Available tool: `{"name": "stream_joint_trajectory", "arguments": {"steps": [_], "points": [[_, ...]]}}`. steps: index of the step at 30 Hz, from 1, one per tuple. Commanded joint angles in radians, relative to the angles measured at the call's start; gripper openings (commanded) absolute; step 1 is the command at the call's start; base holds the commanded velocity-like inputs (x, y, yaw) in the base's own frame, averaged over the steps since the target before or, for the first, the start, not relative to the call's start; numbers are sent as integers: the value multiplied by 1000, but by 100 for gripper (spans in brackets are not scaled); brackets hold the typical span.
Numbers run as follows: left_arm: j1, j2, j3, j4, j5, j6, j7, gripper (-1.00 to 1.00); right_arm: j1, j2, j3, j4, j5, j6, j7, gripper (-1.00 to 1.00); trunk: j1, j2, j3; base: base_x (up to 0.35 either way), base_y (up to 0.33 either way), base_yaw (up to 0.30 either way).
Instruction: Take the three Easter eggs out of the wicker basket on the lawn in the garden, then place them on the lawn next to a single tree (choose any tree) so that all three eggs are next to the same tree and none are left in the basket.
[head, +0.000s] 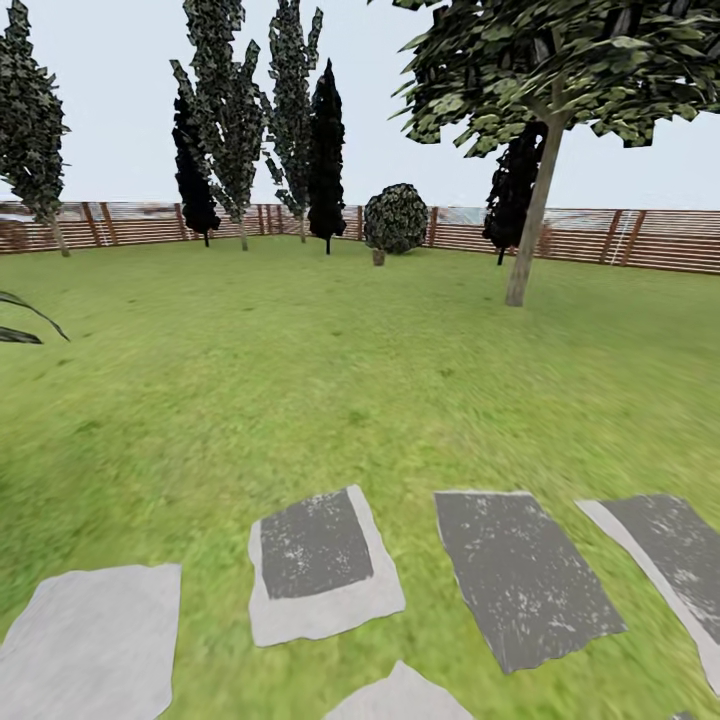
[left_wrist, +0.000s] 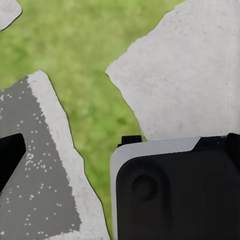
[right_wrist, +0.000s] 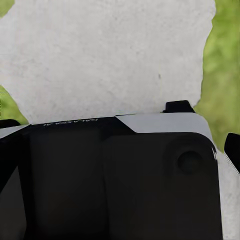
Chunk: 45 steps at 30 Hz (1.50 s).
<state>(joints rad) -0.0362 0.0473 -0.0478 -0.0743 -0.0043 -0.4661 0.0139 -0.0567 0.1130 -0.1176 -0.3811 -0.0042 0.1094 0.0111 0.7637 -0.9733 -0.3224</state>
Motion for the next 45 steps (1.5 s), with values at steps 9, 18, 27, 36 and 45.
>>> {"name": "stream_joint_trajectory", "arguments": {"steps": [9,18,27,36,45], "points": [[-1,0,-4,1,0,-3,1,100,0,1,-5,-2,0,6,1,100,1,-1,-1,336,0,0],[-1,0,-4,1,0,-3,1,100,0,1,-5,-2,0,6,1,100,1,-1,-1,336,0,0],[-1,0,-4,1,0,-3,1,100,0,1,-5,-2,0,6,1,100,1,-1,-1,336,0,0],[-1,0,-4,1,-1,-3,1,100,0,1,-5,-2,0,6,1,100,1,-1,-1,336,0,0],[-1,0,-4,1,-1,-3,1,100,0,2,-5,-2,0,6,1,100,1,-1,-1,336,0,0]]}}
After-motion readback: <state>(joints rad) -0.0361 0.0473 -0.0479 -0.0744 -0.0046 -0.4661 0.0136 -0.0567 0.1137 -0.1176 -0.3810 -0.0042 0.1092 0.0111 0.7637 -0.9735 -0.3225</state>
